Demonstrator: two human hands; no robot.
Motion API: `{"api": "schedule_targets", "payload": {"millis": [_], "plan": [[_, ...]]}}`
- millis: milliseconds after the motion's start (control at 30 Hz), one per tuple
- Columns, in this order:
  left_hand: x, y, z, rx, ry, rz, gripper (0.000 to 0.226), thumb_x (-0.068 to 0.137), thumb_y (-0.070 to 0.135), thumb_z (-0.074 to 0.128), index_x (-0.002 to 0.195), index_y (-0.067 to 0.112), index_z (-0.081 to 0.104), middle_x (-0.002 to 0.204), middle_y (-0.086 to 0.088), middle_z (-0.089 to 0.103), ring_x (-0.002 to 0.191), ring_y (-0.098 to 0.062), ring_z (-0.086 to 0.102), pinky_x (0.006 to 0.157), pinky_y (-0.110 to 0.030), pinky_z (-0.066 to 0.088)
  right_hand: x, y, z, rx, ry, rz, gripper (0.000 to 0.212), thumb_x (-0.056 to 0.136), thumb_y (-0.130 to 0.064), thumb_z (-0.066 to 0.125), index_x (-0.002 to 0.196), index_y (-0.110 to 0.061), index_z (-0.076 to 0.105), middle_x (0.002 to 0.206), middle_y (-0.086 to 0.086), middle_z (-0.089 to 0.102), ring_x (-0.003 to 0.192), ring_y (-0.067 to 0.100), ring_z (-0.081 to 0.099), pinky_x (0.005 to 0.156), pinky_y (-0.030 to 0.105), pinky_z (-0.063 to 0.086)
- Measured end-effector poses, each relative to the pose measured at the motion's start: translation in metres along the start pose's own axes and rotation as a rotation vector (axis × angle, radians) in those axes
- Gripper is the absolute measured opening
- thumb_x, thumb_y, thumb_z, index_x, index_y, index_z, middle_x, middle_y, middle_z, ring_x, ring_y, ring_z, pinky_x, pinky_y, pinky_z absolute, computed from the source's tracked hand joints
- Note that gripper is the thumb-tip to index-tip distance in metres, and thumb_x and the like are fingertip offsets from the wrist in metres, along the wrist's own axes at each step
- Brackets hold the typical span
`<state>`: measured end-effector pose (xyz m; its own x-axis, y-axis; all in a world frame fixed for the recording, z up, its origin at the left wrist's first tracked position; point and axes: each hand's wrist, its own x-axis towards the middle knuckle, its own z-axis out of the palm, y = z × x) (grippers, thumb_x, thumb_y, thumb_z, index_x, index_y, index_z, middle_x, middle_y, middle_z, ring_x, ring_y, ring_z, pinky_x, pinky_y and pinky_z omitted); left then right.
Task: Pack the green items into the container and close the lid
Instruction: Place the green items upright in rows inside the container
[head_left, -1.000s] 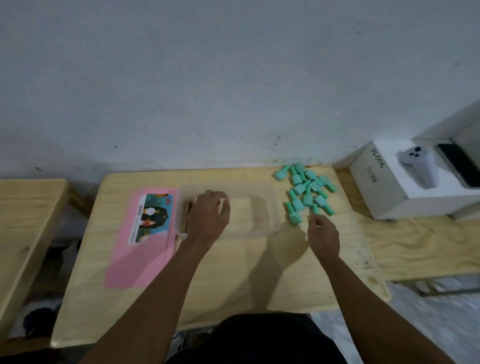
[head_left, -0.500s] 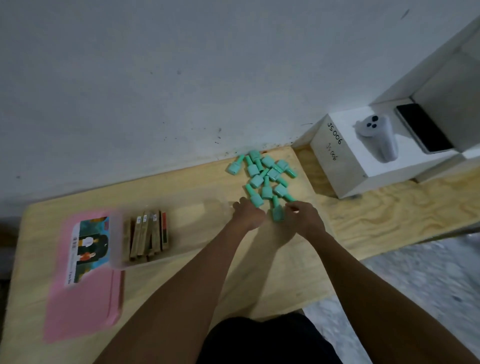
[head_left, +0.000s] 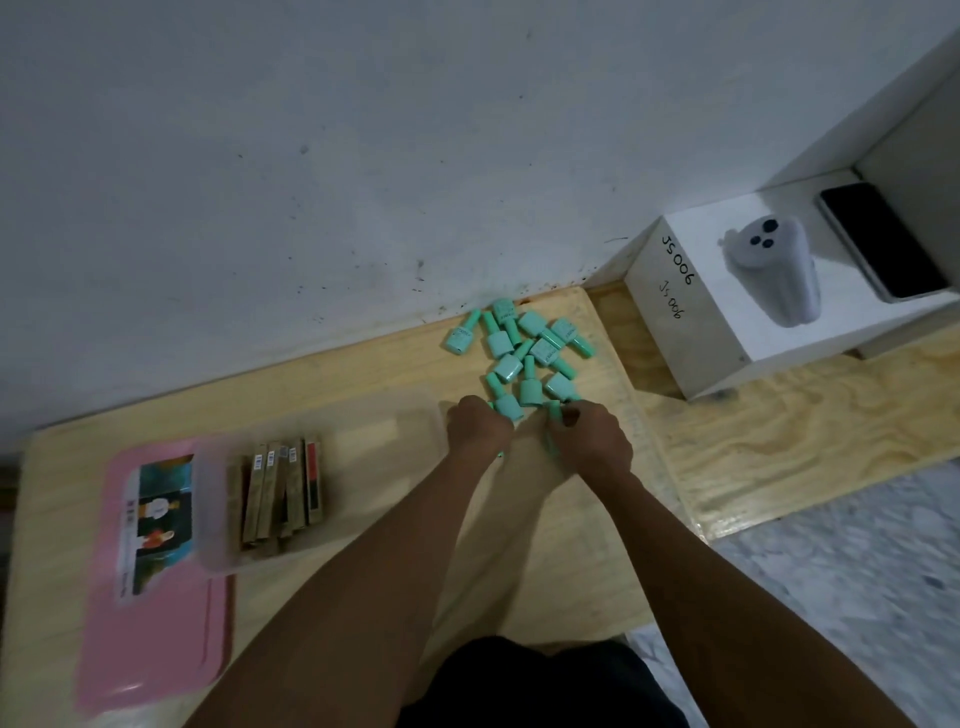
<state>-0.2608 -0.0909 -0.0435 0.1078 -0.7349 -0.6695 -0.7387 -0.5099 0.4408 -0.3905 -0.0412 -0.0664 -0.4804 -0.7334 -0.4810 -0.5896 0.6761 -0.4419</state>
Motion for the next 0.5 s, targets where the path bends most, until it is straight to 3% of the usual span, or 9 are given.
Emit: {"api": "schedule_targets", "payload": {"millis": [100,200,267,333,400,500], "plan": [[-0.005,0.003,-0.003,-0.143,-0.038,0.032,0.041,0.088,0.014,0.056,0.125,-0.004,0.052,0.131,-0.022,0.056,0.120,-0.036,0.054,0.093,-0.038,0.048,-0.011,0.006,-0.002,0.165,0.077,-0.013,0.033,0.089,-0.038,0.061,0.114,-0.017,0.069,0.106,0.003,0.070,0.096,0.021,0.064,0.080,0.036,0.051],[-0.014,0.005,-0.008,-0.390,-0.121,0.036,0.034,0.091,0.012,0.045,0.120,-0.002,0.057,0.123,-0.019,0.060,0.103,-0.032,0.059,0.075,-0.032,0.048,-0.025,0.010,-0.006,0.449,0.132,-0.006,0.033,0.090,-0.030,0.064,0.116,-0.011,0.068,0.104,0.005,0.072,0.091,0.017,0.065,0.082,0.036,0.054],[-0.021,0.004,-0.018,-0.600,-0.222,0.020,0.026,0.091,0.015,0.041,0.101,0.005,0.063,0.100,-0.016,0.066,0.076,-0.026,0.058,0.066,-0.030,0.045,-0.038,0.009,-0.011,0.625,0.103,0.016,0.030,0.091,-0.026,0.064,0.115,-0.009,0.068,0.101,0.008,0.071,0.087,0.016,0.064,0.083,0.039,0.057],[-0.031,-0.001,-0.034,-0.796,-0.337,0.016,0.021,0.093,0.020,0.044,0.091,0.009,0.063,0.073,-0.008,0.059,0.058,-0.020,0.052,0.059,-0.030,0.045,-0.049,0.006,-0.014,0.739,0.067,0.012,0.035,0.091,-0.024,0.065,0.123,-0.010,0.062,0.105,0.010,0.068,0.091,0.018,0.065,0.082,0.040,0.058],[-0.038,-0.011,-0.051,-0.882,-0.400,0.059,0.016,0.094,0.022,0.051,0.096,0.009,0.059,0.068,-0.007,0.055,0.055,-0.018,0.051,0.056,-0.031,0.045,-0.061,-0.004,-0.015,0.807,0.038,-0.026,0.040,0.091,-0.020,0.065,0.130,-0.014,0.057,0.106,0.009,0.066,0.091,0.018,0.064,0.076,0.036,0.058],[-0.044,-0.030,-0.078,-0.913,-0.365,0.192,0.011,0.095,0.019,0.056,0.095,0.008,0.055,0.076,-0.011,0.059,0.063,-0.021,0.056,0.065,-0.038,0.048,-0.076,-0.024,-0.012,0.858,0.006,-0.103,0.042,0.092,-0.016,0.063,0.133,-0.018,0.055,0.109,0.008,0.063,0.092,0.016,0.064,0.072,0.032,0.057]]}}
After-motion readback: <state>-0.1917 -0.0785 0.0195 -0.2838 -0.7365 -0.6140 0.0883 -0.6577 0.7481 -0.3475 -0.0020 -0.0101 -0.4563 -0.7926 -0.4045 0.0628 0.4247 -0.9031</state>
